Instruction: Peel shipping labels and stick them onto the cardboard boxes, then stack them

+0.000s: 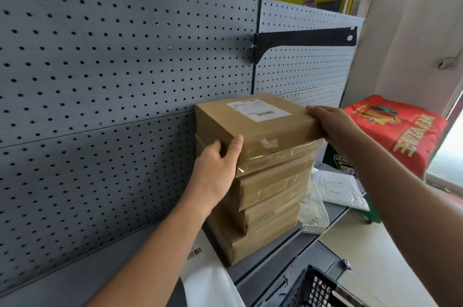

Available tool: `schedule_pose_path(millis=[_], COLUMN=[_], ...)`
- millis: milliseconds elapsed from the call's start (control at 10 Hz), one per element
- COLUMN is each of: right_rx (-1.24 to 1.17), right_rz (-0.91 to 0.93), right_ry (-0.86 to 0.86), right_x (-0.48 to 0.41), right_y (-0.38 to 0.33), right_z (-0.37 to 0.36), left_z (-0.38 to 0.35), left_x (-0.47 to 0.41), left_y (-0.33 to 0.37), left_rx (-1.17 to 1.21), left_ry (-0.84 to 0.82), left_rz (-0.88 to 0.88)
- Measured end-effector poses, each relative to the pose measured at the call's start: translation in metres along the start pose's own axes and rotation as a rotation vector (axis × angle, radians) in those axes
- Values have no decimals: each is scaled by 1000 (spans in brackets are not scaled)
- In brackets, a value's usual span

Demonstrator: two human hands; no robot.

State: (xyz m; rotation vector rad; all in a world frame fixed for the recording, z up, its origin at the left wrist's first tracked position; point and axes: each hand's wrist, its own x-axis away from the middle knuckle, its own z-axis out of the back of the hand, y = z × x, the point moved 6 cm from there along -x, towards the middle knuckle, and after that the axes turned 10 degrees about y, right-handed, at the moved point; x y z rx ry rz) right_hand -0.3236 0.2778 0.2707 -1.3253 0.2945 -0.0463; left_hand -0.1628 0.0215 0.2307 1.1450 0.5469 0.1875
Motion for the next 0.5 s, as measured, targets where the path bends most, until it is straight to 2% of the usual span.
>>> schedule_pose_path(millis=[300, 400, 500], right_rx=[-58, 5, 87], right_rz=[-39, 57, 281], right_ry=[-11, 112, 330], right_x=[-19, -12, 4], right_y=[31, 26, 13], right_z=[-4, 5, 22], left_z=[-15, -6, 11], left_x=[-7, 5, 20], left_y=[-5, -10, -23], left_rx=[-34, -24, -39], left_ry=[34, 19, 31], left_rz=[-16, 21, 30])
